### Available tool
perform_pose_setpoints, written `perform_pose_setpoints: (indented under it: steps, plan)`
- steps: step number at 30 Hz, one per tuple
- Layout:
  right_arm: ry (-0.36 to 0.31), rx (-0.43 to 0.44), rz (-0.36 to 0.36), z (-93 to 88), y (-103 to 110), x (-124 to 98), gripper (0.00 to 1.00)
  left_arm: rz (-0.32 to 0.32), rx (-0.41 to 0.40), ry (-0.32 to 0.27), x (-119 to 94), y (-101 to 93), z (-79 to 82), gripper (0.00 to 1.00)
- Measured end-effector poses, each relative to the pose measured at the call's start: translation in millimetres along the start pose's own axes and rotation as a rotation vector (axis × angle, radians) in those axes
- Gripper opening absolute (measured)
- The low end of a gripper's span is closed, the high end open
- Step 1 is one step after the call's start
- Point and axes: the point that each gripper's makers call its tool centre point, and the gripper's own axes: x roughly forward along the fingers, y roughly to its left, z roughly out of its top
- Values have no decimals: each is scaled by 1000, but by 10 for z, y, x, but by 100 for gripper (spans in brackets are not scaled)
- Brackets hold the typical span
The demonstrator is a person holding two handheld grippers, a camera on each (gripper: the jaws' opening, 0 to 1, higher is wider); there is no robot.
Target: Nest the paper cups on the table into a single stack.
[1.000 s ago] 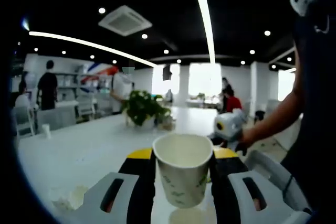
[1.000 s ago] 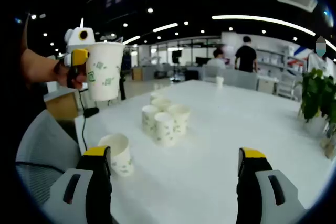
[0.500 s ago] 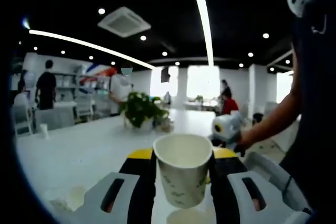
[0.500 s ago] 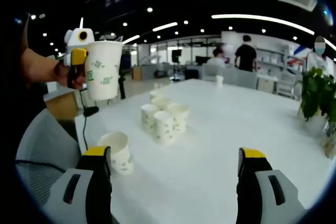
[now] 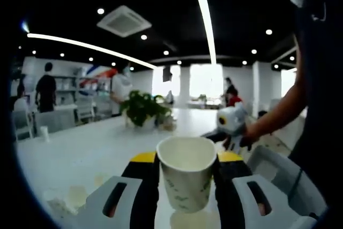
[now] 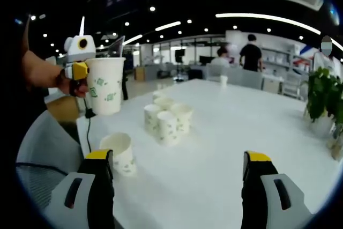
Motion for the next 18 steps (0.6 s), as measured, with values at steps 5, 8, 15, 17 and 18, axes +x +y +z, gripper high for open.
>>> perform_pose_setpoints:
  steps: [5,8,15,17,18]
  plan:
    - [3,1,-1,-17,3,-2,100,2,-1,3,10,12,-66,37]
    - [6,4,-4,-32,1,-11,100,9,8,3,17,31,-119,37]
    - [9,9,-10,-47,-19,-25,100,23,5,17,32,35,-288,36]
    - [11,9,-11,-45,-22,-25,100,21,3,24,36,27,-331,36]
    - [11,8,-12,-44,-24,-25,100,22,-2,26,37,27,-352,36]
